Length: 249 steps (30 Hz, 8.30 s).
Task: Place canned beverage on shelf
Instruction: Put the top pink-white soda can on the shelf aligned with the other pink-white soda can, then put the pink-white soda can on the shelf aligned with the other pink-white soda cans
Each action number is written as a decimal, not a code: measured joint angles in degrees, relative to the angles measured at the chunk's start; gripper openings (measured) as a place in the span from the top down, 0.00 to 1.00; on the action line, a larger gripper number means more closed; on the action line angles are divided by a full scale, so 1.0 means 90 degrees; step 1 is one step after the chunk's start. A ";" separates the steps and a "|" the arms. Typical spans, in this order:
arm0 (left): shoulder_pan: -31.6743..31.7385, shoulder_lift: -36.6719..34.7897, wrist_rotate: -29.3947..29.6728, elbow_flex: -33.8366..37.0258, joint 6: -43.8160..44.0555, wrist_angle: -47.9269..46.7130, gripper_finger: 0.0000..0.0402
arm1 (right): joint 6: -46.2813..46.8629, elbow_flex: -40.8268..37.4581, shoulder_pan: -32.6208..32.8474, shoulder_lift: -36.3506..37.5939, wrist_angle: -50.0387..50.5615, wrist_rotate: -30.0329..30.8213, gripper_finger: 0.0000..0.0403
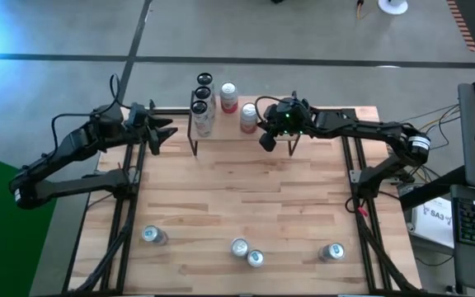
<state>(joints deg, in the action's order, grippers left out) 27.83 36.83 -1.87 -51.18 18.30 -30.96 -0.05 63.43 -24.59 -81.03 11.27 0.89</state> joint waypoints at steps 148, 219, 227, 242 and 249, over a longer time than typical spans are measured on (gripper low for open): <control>-0.5544 0.4362 0.1963 -0.0621 0.2253 0.2423 0.46 | 0.4212 0.0113 0.4257 0.0240 0.0304 0.1411 0.48; -0.6028 0.6606 0.3998 -0.2050 0.0899 0.1304 0.25 | 0.7727 0.0215 0.6037 0.0475 0.2520 0.4546 0.44; -0.4150 0.5371 0.2206 -0.1967 -0.0524 0.1038 0.25 | 0.6875 0.0217 0.5862 0.0989 0.2553 0.5138 0.44; -0.1462 0.4760 -0.0205 -0.2043 -0.2170 0.1058 0.25 | 0.3983 -0.0259 0.3413 0.1086 0.1233 0.2639 0.44; -0.1460 0.5016 -0.1069 -0.2343 -0.2639 0.1018 0.25 | 0.2775 -0.0587 0.2153 0.1233 -0.1121 0.0623 0.44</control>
<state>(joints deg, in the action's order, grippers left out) 14.70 81.97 -11.50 -72.26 -5.45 -21.80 24.93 58.15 -5.22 -69.93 1.18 6.49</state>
